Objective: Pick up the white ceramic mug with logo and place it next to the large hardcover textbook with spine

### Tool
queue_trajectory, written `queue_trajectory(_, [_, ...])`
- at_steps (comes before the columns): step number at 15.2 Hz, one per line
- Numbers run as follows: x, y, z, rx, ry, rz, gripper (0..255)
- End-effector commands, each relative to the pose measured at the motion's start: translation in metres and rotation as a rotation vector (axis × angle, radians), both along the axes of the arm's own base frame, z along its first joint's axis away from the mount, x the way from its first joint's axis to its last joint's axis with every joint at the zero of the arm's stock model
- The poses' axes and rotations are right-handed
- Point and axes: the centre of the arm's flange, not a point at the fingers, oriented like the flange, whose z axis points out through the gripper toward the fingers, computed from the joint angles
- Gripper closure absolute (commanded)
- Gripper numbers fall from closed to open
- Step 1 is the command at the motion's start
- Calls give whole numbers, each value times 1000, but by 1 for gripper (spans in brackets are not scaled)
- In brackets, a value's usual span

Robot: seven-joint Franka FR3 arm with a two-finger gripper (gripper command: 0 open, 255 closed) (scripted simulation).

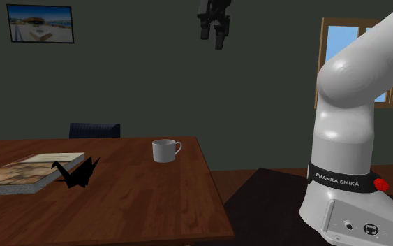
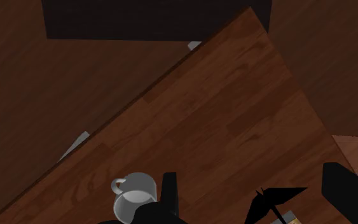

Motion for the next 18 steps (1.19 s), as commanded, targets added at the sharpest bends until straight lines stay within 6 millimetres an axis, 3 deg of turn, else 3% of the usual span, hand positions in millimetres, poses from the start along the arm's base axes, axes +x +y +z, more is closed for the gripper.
queue_trajectory(1, [0, 0, 0, 0, 0, 0, 0])
queue_trajectory(18, [153, -16, -165, -61, 23, 6, 0])
